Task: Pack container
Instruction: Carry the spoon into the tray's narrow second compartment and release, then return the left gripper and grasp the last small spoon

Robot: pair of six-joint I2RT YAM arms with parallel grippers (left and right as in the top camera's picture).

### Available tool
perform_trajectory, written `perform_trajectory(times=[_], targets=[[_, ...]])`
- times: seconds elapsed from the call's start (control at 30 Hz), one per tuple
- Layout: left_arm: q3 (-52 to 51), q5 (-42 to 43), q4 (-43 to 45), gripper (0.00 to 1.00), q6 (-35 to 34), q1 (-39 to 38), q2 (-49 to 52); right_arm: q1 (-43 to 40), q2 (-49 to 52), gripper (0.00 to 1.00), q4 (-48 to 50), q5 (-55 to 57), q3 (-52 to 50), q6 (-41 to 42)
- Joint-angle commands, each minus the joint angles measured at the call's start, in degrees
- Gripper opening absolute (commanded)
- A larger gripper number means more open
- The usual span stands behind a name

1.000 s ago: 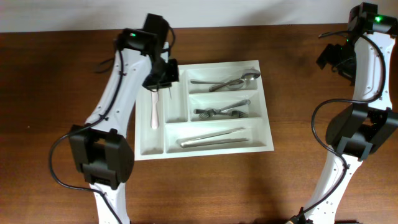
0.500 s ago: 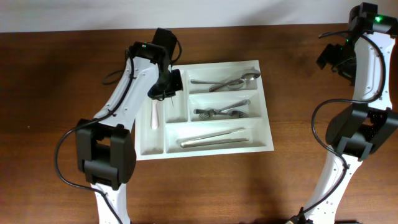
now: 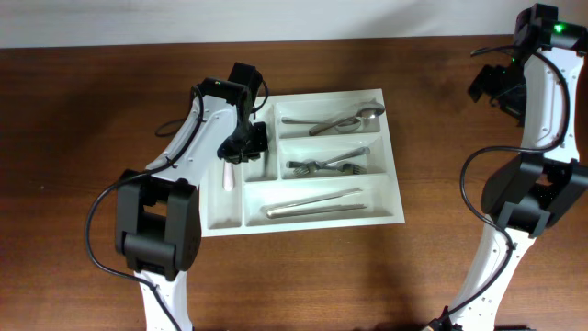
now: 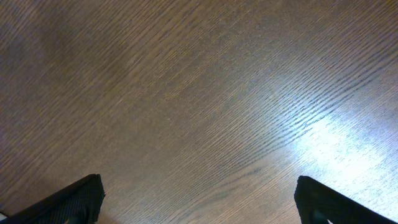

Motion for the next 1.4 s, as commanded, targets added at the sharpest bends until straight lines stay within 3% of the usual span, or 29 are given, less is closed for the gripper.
perform_trajectory(times=[0.0,0.07,0.13,0.2,0.33,0.5,0.7,1.37], targets=[[1.7,-0.5,0.6,0.31,3.3,0.7,0.6,0.0,-1.4,0.99,0.1,1.1,-0.1,0.2],[5.1,-0.9,0.2,0.47,4.3,1.9,0.6,0.0,-1.4,0.99,0.1,1.1,-0.1,0.2],[10.2,-0.9,-1.6,0.54,5.8,3.9,0.6,0.0,-1.4,0.99,0.1,1.1,-0.1,0.2],[17.4,-2.0,-6.1,0.83,9.0,7.6,0.6,0.0,-1.4,0.99,0.1,1.1,-0.1,0.2],[21.9,-8.2,-13.3,0.83,12.9,13.7,0.6,0.0,-1.4,0.99,0.1,1.1,-0.1,0.2],[19.2,-9.0,-16.7,0.84,24.6,22.0,0.6,0.0,-1.4,0.99,0.1,1.1,-0.1,0.2],[12.8,-6.9,-13.4,0.84,24.8,26.1,0.6,0.0,-1.4,0.99,0.1,1.1,-0.1,0.2],[-6.4,-0.1,0.7,0.84,28.0,24.7,0.6,0.0,-1.4,0.99,0.1,1.1,-0.1,0.2]])
